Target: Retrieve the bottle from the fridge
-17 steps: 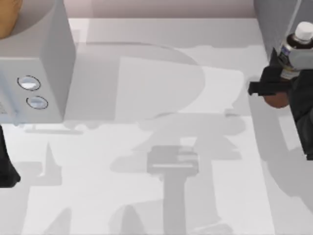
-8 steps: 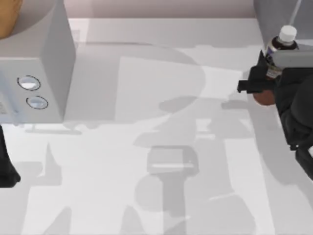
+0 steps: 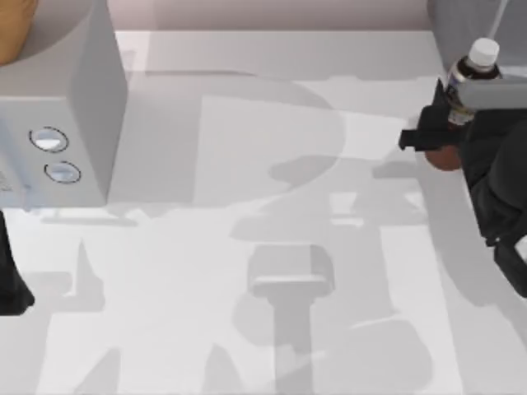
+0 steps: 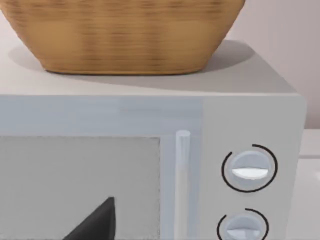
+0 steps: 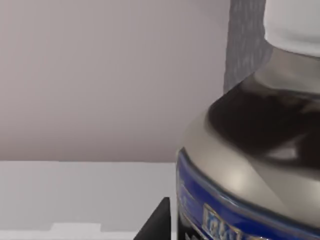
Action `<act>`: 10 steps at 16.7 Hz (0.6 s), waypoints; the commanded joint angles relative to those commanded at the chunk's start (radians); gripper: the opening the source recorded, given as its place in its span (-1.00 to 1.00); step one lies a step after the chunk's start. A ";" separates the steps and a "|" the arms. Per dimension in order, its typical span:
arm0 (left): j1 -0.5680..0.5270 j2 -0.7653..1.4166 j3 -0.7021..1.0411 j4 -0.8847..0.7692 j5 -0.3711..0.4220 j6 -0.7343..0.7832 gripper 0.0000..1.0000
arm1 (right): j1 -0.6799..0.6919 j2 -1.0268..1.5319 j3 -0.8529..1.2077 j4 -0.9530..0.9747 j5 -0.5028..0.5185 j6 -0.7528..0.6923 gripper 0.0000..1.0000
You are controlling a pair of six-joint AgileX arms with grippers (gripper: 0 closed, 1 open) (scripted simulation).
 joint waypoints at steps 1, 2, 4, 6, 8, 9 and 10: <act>0.000 0.000 0.000 0.000 0.000 0.000 1.00 | 0.000 0.000 0.000 0.000 0.000 0.000 -0.55; 0.000 0.000 0.000 0.000 0.000 0.000 1.00 | 0.000 0.000 0.000 0.000 0.000 0.000 -0.40; 0.000 0.000 0.000 0.000 0.000 0.000 1.00 | 0.000 0.000 0.000 0.000 0.000 0.000 -0.10; 0.000 0.000 0.000 0.000 0.000 0.000 1.00 | 0.000 0.000 0.000 0.000 0.000 0.000 0.21; 0.000 0.000 0.000 0.000 0.000 0.000 1.00 | 0.000 0.000 0.000 0.000 0.000 0.000 0.51; 0.000 0.000 0.000 0.000 0.000 0.000 1.00 | 0.000 0.000 0.000 0.000 0.000 0.000 0.66; 0.000 0.000 0.000 0.000 0.000 0.000 1.00 | 0.000 0.000 0.000 0.000 0.000 0.000 0.81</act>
